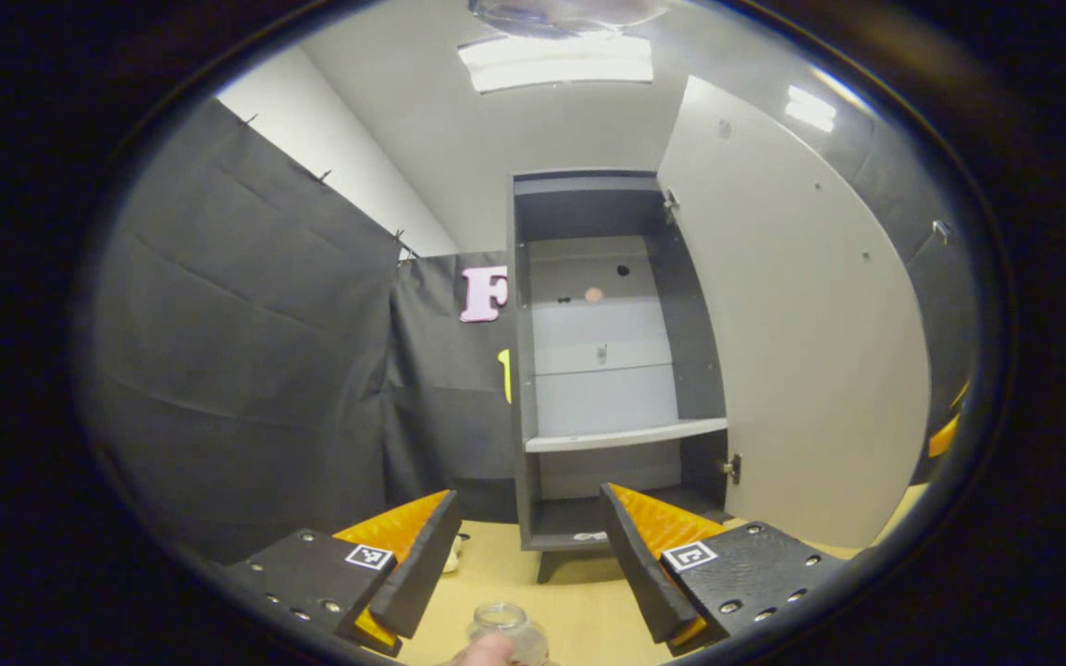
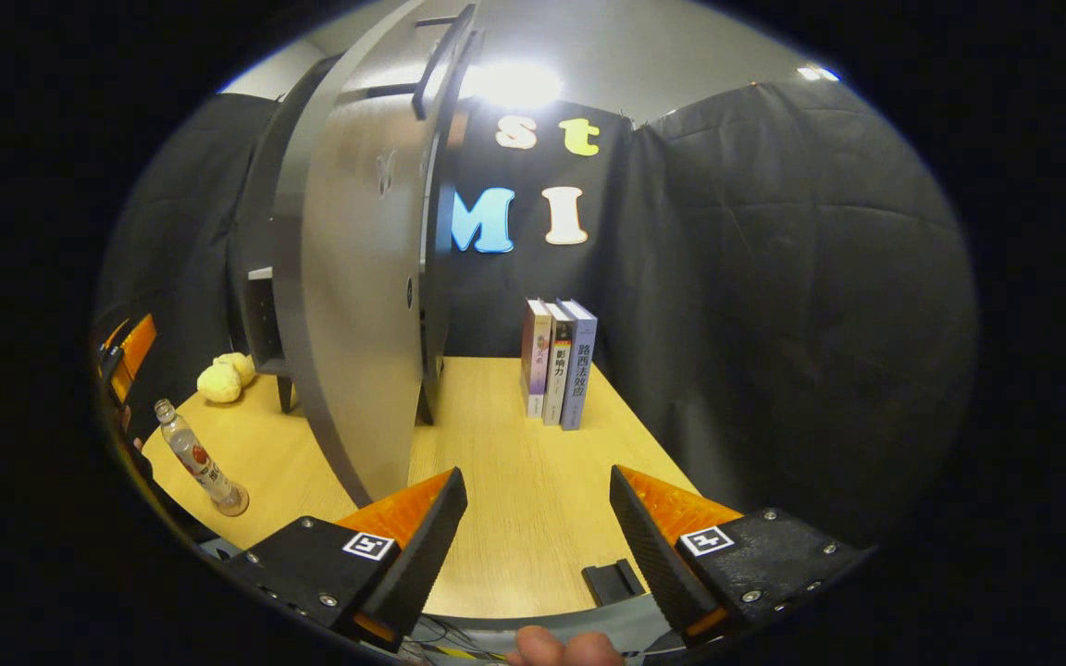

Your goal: Open the cabinet door with the right hand, grasp the bottle in the cabinet with the left hand and place it on the coaster, then close the cabinet door with the right hand.

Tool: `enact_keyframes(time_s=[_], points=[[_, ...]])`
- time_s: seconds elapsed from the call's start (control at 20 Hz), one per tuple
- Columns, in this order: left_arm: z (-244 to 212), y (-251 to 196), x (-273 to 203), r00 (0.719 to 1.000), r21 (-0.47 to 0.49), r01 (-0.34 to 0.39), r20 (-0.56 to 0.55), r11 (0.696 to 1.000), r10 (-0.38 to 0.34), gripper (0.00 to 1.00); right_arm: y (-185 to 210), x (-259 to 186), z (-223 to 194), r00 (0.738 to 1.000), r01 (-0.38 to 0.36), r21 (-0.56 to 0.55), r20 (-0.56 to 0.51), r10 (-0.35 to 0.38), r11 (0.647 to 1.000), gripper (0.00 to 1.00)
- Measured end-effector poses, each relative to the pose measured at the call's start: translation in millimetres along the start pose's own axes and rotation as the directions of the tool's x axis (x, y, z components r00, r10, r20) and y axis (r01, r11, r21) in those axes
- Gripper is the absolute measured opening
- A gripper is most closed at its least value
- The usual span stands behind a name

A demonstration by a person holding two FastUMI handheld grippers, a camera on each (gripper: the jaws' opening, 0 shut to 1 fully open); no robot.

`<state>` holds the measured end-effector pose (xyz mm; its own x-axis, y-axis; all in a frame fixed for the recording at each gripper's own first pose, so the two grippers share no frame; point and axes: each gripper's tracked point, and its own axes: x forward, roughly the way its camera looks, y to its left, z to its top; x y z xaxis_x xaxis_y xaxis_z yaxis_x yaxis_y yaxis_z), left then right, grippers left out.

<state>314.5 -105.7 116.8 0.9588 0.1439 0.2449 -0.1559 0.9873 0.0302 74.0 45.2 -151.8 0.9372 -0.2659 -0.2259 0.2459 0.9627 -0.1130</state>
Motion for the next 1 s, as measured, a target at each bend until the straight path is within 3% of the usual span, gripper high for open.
enact_keyframes(time_s=[0.05,0.15,0.3,0.4,0.45,0.5,0.7,0.85,0.95,1.0], points=[[21.9,-1.2,0.9,1.000,-0.013,0.013,0.010,1.000,-0.013,0.86,-3.9,0.1,12.6,1.000,0.008,-0.010,0.022,-0.008,1.000,0.96],[60.4,-6.1,13.1,0.999,-0.013,0.042,-0.003,0.999,-0.042,0.93,-12.4,1.6,42.3,0.997,0.025,0.005,0.070,-0.025,1.000,0.96],[110.0,-17.9,24.9,0.997,-0.008,0.076,-0.034,0.997,-0.076,0.89,-29.6,-0.7,99.0,0.989,0.051,0.102,0.131,-0.064,0.993,0.94],[122.3,-43.6,30.2,0.981,-0.052,0.159,-0.102,0.986,-0.163,0.86,-37.0,-10.0,148.2,0.975,0.043,0.144,0.211,-0.073,0.989,0.96],[122.2,-54.3,29.4,0.970,-0.063,0.189,-0.146,0.980,-0.196,0.89,-37.8,-16.7,170.5,0.964,0.036,0.159,0.255,-0.077,0.987,0.96],[127.3,-55.4,29.4,0.964,-0.066,0.195,-0.172,0.979,-0.204,0.87,-37.6,-22.1,188.4,0.956,0.028,0.175,0.283,-0.078,0.984,0.93],[143.9,-57.2,25.5,0.950,-0.070,0.217,-0.212,0.974,-0.227,0.89,0.0,-34.7,208.3,0.949,-0.093,0.173,0.314,0.035,0.981,0.95],[155.8,-55.7,30.2,0.957,-0.014,0.226,-0.183,0.974,-0.225,0.86,-2.9,-38.0,212.6,0.943,-0.054,0.104,0.334,0.016,0.993,0.93],[156.1,-54.1,34.2,0.953,-0.002,0.244,-0.183,0.970,-0.240,0.89,6.1,-38.7,209.3,0.948,-0.072,0.136,0.316,0.026,0.988,0.92],[157.3,-55.3,33.0,0.953,-0.003,0.251,-0.177,0.968,-0.248,0.86,10.5,-39.9,207.9,0.950,-0.081,0.145,0.310,0.032,0.986,0.92]])
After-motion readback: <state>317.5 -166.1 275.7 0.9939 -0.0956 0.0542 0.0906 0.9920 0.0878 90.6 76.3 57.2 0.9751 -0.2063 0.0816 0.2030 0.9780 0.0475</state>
